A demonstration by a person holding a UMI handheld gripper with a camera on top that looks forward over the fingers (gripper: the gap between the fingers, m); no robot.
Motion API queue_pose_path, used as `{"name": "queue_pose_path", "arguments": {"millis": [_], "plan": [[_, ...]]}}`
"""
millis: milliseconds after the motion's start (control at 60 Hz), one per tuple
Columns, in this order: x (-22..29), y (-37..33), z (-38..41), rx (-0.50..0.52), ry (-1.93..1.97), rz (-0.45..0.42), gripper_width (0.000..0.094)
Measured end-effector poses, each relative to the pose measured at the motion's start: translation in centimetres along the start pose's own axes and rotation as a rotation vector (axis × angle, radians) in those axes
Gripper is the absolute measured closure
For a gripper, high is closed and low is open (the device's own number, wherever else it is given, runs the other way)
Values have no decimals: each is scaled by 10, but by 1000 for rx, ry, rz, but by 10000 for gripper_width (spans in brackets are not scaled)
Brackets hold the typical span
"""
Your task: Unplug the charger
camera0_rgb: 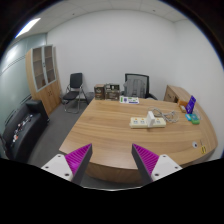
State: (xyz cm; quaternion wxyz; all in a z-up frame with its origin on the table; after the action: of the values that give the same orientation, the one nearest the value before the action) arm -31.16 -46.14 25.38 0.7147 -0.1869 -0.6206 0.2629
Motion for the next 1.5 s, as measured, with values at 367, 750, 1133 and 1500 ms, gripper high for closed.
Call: {"name": "queue_pose_path", "arguments": {"millis": [367,750,1133,1500], "plan": [[-35,18,-72,-102,48,33,86],[15,165,-212,-203,-5,-109,80],[74,346,-233,-78,-8,-156,278],[87,365,-238,-85,12,-190,765]]}}
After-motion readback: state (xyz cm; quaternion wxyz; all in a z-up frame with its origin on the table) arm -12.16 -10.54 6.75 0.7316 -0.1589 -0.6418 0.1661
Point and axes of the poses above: the point between the fingertips, and its own axes, seen from behind it with the camera up: z to the left, x up, y forward, the way the camera looks, the point moved 2 cm from there along -y, backward, against the way the camera looks, and after that the axes turned 10 degrees about y, right-handed, at the moved point
